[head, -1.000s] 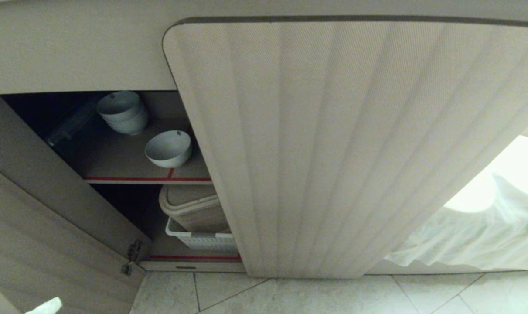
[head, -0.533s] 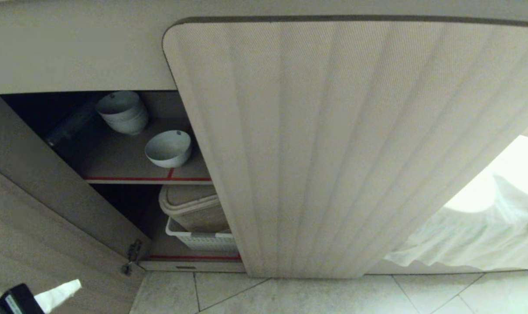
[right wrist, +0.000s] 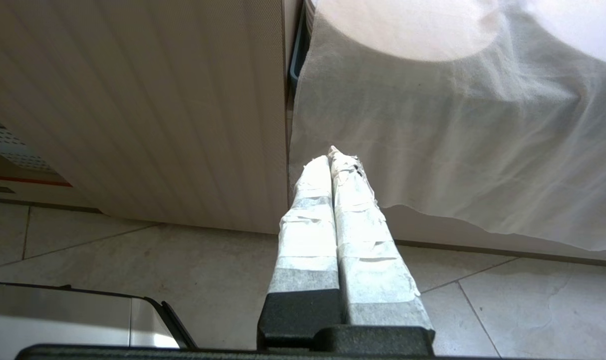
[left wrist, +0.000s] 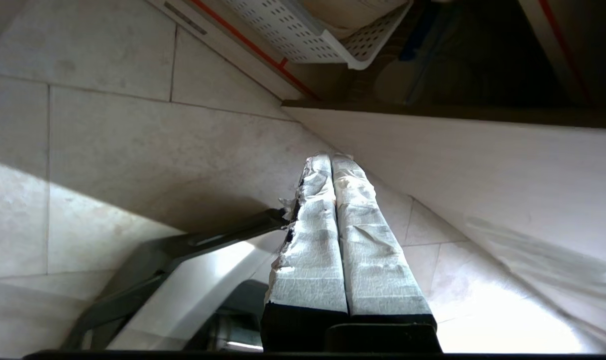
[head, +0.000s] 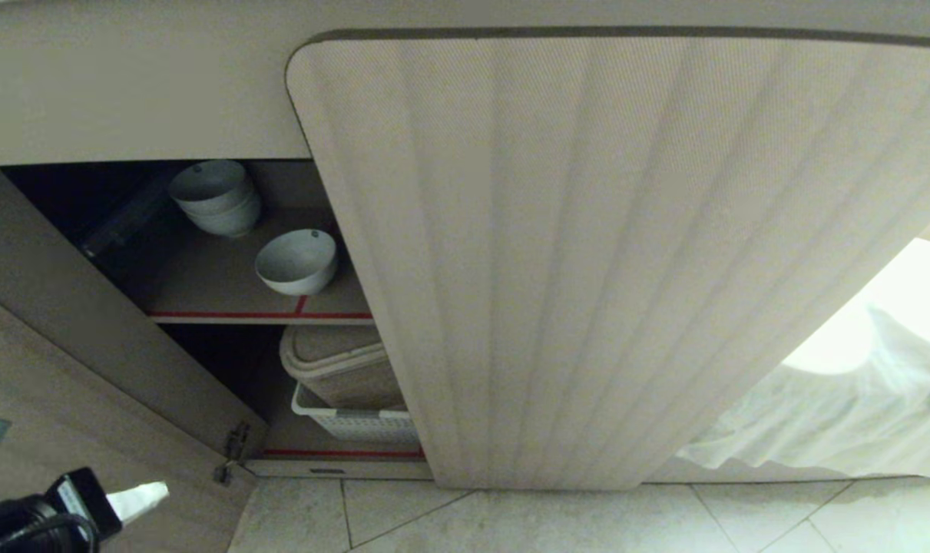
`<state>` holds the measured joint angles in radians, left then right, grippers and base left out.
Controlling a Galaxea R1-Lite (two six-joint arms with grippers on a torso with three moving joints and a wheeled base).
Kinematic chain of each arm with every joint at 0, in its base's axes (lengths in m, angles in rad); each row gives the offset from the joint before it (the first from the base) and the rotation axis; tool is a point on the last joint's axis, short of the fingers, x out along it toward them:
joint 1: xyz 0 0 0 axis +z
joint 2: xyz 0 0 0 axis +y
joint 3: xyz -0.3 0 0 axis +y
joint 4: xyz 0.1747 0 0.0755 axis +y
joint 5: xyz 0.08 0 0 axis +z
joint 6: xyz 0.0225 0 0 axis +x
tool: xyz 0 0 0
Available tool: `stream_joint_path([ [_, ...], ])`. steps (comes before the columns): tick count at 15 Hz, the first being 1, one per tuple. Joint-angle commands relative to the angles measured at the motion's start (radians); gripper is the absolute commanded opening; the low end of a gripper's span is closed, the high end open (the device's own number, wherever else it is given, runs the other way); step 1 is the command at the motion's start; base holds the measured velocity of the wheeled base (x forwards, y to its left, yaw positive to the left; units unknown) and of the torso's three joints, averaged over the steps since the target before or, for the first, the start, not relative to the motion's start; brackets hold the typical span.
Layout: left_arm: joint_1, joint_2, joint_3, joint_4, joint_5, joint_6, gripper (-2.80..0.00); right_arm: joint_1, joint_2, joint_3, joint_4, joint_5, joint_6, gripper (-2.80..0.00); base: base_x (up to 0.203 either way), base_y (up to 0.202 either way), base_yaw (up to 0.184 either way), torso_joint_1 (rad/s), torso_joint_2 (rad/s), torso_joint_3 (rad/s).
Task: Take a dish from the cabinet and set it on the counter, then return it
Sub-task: Take the bowl from the cabinet
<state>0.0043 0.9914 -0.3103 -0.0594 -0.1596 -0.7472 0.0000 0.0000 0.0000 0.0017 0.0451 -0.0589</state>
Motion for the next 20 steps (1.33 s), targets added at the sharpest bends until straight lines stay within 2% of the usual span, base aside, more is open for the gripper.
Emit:
stream_joint_path([
  [1, 0.0, 0.093, -0.019, -0.069, 0.001, -0.04, -2.8, 0.0, 0.0, 0.0, 0.0, 0.001, -0.001, -2.8, 0.0, 0.0, 0.0, 0.0, 0.0, 0.0],
  [4, 0.0, 0.165, -0.033, -0.149, 0.007, -0.053, -2.8, 0.0, 0.0, 0.0, 0.0, 0.001, -0.001, -2.8, 0.0, 0.0, 0.0, 0.0, 0.0, 0.0],
  [9, 0.004, 0.25, -0.093, -0.16, 0.014, -0.072, -2.8, 0.0, 0.0, 0.0, 0.0, 0.001, -0.001, -2.8, 0.0, 0.0, 0.0, 0.0, 0.0, 0.0],
  [14, 0.008, 0.339, -0.118, -0.224, 0.033, -0.095, -2.8, 0.001, 0.0, 0.0, 0.0, 0.001, -0.001, -2.8, 0.0, 0.0, 0.0, 0.0, 0.0, 0.0],
  [20, 0.014, 0.383, -0.102, -0.371, 0.053, -0.137, -2.8, 0.0, 0.0, 0.0, 0.0, 0.001, -0.001, -2.8, 0.0, 0.0, 0.0, 0.0, 0.0, 0.0],
])
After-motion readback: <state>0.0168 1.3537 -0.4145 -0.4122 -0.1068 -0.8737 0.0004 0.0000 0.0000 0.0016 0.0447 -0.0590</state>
